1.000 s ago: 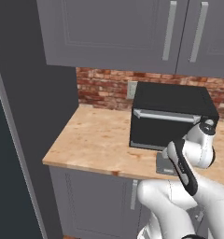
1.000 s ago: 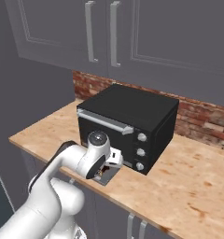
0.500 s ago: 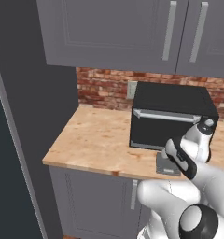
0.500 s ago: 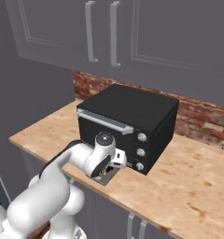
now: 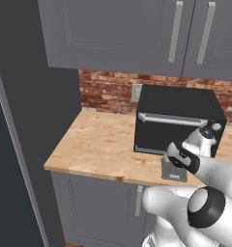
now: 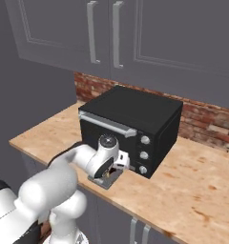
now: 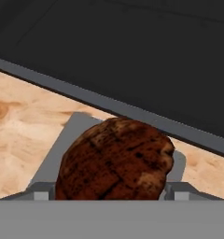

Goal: Take the steak from the fridge and place it on the digital scale on the counter by the fridge. Wait a few seconds for a reading, then move it to the plate on the dining counter.

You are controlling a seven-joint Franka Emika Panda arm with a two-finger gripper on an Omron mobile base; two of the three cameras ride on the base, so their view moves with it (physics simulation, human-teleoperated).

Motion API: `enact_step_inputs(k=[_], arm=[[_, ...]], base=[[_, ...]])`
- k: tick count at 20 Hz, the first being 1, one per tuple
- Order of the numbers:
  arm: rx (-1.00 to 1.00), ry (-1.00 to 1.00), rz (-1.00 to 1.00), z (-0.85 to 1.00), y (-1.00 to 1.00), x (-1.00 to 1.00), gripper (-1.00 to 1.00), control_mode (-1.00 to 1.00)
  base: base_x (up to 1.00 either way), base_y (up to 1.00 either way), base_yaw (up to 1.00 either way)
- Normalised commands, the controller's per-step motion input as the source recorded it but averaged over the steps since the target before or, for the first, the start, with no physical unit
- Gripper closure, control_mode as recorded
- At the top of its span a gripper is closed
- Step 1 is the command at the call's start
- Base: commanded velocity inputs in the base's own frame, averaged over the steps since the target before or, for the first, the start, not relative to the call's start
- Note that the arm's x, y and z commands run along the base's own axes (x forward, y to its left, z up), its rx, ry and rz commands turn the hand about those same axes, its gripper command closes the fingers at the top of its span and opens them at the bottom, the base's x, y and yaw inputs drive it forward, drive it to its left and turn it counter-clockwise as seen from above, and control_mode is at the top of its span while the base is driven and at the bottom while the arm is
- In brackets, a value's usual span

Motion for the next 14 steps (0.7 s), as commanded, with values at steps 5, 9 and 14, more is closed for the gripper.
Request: enact_step_inputs(k=[5, 9, 14], arm=[[-0.01, 0.0, 0.0, -0.27, 0.13, 0.26, 1.0, -1.0], [0.0, 0.0, 0.0, -0.31, 0.13, 0.05, 1.0, -1.0], [0.0, 0.0, 0.0, -0.19, 0.26, -0.02, -1.0, -1.0]], base=[[0.0, 0.0, 0.0], [0.0, 0.0, 0.0], [0.0, 0.0, 0.0]])
